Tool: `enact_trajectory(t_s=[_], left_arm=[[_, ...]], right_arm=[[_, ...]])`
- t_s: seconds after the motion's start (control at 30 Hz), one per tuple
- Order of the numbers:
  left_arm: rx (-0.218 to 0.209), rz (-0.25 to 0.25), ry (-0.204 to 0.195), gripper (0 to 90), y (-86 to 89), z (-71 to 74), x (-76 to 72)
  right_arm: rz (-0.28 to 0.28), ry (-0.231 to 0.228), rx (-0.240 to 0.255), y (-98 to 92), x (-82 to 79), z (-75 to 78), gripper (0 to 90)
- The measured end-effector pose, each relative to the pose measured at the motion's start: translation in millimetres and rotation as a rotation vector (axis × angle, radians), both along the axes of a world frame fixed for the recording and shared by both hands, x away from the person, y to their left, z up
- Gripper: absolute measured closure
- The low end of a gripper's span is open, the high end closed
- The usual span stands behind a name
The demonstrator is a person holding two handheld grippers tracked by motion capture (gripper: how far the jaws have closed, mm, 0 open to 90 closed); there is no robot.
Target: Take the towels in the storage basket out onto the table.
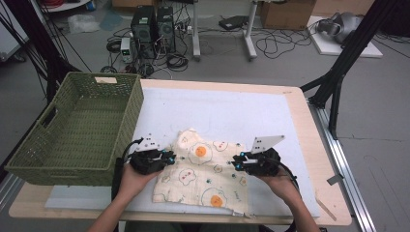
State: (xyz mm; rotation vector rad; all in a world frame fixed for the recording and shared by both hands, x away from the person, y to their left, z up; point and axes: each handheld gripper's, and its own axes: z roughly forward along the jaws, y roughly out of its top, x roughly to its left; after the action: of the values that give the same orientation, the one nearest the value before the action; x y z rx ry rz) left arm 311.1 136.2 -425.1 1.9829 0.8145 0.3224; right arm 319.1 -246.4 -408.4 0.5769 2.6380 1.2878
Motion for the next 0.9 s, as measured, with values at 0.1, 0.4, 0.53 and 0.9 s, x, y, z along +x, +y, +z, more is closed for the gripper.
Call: enact_trajectory(t_s=[0.1, 0.4, 0.53, 0.9], left_arm=[[-0.001, 0.017, -0.016, 71.2, -2.3, 2.5, 8.7], [0.091, 0.038, 0.051, 64.9, -12.6, -13.4, 26.2], [0.129, 0.028, 0.076, 80.9, -14.7, -17.8, 28.2], [0.152, -0.013, 0.08, 89.6, -13.8, -15.0, 21.3]], right_arm=[[-0.027, 0.018, -0.003, 0.4, 12.4, -3.3, 67.0], [-0.006, 0.083, -0.113, 16.0, 28.6, -26.7, 66.5], [0.003, 0.108, -0.124, 17.9, 28.2, -29.5, 79.1], [0.035, 0.107, -0.107, 17.0, 20.3, -26.6, 88.8]])
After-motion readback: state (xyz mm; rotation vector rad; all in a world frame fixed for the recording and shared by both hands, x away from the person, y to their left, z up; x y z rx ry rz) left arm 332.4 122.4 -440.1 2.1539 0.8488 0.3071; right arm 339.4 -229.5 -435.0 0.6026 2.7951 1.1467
